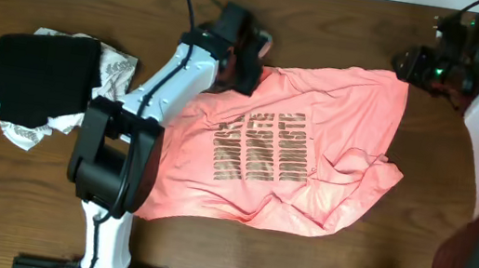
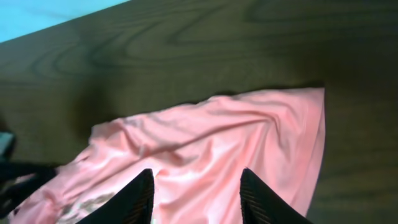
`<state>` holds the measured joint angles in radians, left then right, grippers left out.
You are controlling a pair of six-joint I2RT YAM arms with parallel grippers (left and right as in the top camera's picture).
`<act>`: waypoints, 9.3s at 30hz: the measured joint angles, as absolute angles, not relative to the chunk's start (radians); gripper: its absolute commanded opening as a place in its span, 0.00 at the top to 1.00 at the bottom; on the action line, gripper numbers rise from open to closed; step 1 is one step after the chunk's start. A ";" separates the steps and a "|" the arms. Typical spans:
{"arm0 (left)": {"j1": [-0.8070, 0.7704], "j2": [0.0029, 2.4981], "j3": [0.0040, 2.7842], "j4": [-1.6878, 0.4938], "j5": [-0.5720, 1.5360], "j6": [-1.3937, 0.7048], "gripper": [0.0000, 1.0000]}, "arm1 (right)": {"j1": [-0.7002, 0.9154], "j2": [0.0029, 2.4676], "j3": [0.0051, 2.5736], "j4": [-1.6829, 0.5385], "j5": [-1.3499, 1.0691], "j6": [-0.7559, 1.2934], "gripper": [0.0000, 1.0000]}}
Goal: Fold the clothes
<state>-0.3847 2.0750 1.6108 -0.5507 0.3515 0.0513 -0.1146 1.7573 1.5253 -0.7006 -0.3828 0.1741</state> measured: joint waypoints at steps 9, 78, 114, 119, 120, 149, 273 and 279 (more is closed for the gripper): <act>-0.464 2.190 1.612 -0.438 0.395 0.052 0.94 | -0.115 1.730 1.525 -0.805 -0.386 0.174 0.61; -0.489 2.304 1.834 -0.962 0.328 -0.033 0.61 | -0.007 2.105 1.414 -0.513 -0.141 0.151 0.87; -0.487 2.257 1.714 -0.937 0.281 -0.033 0.60 | -0.215 1.834 1.409 -1.175 0.051 0.072 0.98; -0.487 2.256 1.713 -0.937 0.281 -0.033 0.60 | -0.215 1.834 1.409 -1.271 0.118 0.142 0.92; -0.487 2.256 1.713 -0.937 0.281 -0.033 0.60 | -0.215 1.834 1.409 -1.281 0.133 0.162 0.83; -0.487 2.255 1.710 -0.992 0.262 -0.033 0.60 | -0.016 1.959 1.406 -0.471 -0.318 0.095 0.51; -0.842 1.995 1.386 -1.245 0.334 -0.102 0.94 | -0.247 1.811 1.433 -0.725 -0.406 0.069 0.90; -0.799 1.898 1.382 -1.057 0.196 -0.150 0.94 | -0.272 1.811 1.433 -0.733 -0.380 0.102 0.99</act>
